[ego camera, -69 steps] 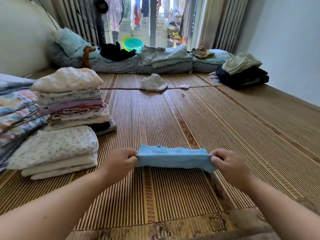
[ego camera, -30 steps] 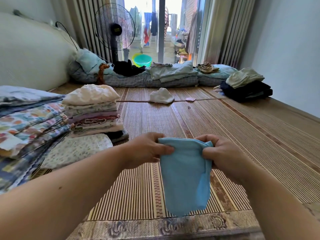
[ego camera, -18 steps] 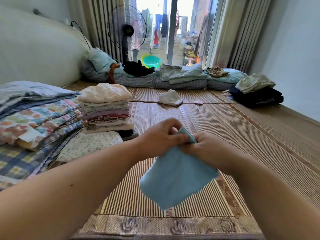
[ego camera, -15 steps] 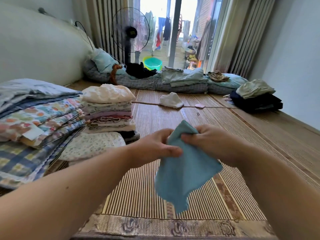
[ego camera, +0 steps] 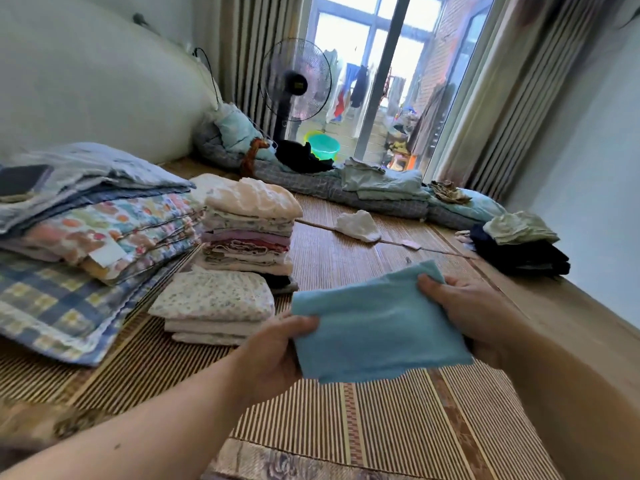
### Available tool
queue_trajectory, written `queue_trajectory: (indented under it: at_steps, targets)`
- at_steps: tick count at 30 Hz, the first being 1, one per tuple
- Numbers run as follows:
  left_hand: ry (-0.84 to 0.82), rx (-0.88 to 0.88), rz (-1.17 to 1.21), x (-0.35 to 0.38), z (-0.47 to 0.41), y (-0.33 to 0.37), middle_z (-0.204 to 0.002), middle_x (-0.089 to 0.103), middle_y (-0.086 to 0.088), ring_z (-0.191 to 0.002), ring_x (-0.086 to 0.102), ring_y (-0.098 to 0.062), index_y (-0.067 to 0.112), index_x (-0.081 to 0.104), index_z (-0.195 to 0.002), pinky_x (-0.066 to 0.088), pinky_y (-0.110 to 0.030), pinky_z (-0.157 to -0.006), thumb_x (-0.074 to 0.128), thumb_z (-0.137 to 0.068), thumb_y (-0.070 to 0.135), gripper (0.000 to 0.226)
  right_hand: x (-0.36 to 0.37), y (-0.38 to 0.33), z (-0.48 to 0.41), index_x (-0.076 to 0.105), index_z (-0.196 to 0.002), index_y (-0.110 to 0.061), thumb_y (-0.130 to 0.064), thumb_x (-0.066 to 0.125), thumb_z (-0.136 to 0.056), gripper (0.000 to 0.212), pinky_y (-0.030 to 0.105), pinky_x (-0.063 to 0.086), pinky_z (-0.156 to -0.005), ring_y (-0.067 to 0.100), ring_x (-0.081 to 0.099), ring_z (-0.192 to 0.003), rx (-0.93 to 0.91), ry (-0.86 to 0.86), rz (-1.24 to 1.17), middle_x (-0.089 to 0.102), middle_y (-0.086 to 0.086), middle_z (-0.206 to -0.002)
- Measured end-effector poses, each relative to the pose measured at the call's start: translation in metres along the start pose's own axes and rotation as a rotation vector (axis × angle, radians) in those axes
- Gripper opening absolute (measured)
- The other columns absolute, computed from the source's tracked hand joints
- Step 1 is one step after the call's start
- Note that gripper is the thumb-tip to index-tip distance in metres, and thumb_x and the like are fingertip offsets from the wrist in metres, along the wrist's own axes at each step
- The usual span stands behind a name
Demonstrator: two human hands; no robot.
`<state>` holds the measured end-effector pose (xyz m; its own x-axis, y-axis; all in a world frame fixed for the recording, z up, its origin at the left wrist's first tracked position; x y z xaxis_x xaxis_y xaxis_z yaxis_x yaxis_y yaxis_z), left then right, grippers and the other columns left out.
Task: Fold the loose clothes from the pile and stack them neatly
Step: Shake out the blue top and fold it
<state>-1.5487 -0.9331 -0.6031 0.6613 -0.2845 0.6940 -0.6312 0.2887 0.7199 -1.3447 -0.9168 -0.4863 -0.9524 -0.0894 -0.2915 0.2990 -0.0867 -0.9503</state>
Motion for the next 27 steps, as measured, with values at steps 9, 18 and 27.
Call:
queue_trajectory:
  at_steps: [9,18,27]
  targets:
    - [0.565,0.248,-0.704,-0.108,0.038,0.123,-0.114,0.066,-0.009,-0.09,0.068,-0.025,0.031,0.068,-0.103,0.056,-0.033,-0.07,0.062,-0.089,0.002,0.032,0.128,0.017,-0.056,0.066,-0.102,-0.034,-0.002,0.057,-0.091,0.035,0.021,0.057,-0.074,0.01,0.066,-0.088,-0.186,-0.081,0.129,0.066,-0.001,-0.111]
    - [0.574,0.093,-1.458,-0.164,0.023,0.197,-0.128,0.058,0.01,-0.104,0.06,-0.007,0.03,0.04,-0.145,0.051,-0.023,-0.086,0.07,-0.078,0.022,0.074,0.216,-0.002,-0.147,0.045,-0.142,-0.019,-0.001,0.072,-0.079,0.071,0.003,0.045,-0.066,0.004,0.057,-0.093,-0.246,-0.213,0.28,0.055,-0.001,-0.12]
    - [0.583,-0.311,-1.392,-0.239,-0.014,0.169,-0.131,0.046,0.003,-0.101,0.053,-0.013,0.034,0.027,-0.149,0.042,-0.012,-0.06,0.067,-0.073,0.024,0.086,0.25,0.06,-0.209,0.04,-0.145,-0.023,-0.013,0.075,-0.075,0.079,0.041,0.047,-0.102,0.027,0.051,-0.122,-0.003,-0.363,0.572,0.047,0.009,-0.138]
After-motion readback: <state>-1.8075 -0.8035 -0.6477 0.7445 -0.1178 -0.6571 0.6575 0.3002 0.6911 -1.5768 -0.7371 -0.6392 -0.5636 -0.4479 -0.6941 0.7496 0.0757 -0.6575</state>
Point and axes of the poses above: each hand's wrist, its own z-axis away from the middle knuckle, its own x-axis out of the palm, y = z × x, the point moved 7 cm from there along -z, towards the middle knuckle
